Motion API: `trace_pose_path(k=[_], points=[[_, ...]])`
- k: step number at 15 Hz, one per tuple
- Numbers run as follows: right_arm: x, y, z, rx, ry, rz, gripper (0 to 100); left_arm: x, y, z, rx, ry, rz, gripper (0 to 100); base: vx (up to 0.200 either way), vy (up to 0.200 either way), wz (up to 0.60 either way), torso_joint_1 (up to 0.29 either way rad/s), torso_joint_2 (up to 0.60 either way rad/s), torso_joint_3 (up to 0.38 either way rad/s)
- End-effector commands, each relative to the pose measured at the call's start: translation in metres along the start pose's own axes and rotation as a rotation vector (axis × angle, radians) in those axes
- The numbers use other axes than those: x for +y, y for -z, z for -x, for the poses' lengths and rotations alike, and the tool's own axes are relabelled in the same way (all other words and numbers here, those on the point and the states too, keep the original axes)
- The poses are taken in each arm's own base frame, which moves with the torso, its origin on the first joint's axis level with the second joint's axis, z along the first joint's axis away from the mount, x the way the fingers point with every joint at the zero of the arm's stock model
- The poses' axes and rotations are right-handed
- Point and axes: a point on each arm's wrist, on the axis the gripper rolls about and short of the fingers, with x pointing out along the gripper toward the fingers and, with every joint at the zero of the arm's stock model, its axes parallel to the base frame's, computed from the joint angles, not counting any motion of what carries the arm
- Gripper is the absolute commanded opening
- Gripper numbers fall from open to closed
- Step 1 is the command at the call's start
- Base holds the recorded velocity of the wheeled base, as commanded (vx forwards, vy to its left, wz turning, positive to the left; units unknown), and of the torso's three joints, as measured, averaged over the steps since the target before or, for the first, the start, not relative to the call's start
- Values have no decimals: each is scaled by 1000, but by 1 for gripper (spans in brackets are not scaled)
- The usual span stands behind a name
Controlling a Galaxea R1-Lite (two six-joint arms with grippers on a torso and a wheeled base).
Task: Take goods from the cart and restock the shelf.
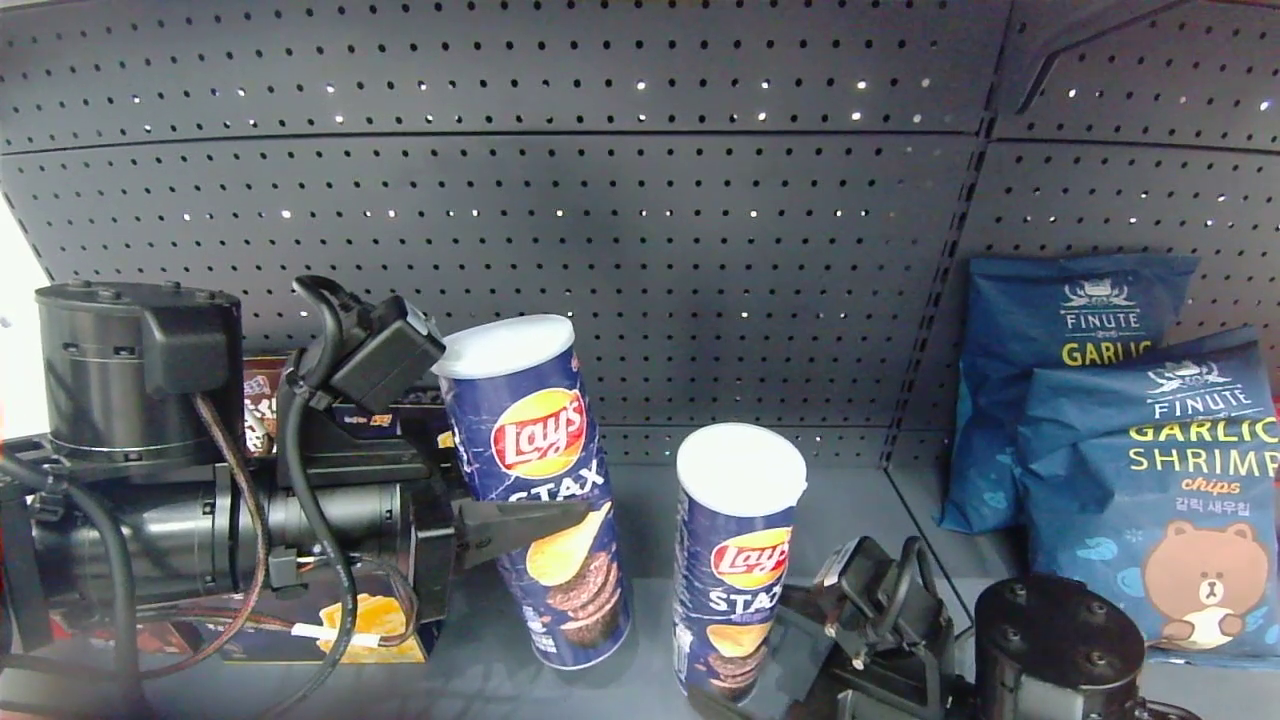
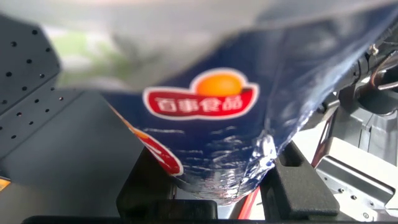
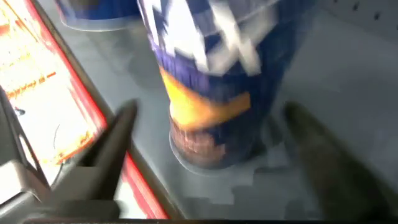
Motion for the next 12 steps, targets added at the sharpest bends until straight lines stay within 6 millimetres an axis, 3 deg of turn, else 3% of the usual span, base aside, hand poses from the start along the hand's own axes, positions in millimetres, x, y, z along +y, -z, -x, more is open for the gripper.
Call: trace_pose_path(k=[1,6,12], points=[[0,0,5,-7,2,1,100,0,1,0,1,1,1,0,0,0,0,0,0,0],[-7,3,23,1,38,-3,100,0,0,0,-1,-1,0,0,0,0,0,0,0,0],[-10,3,21,5,57,-3,100,-1,0,1,-1,-1,0,0,0,0,0,0,0,0]])
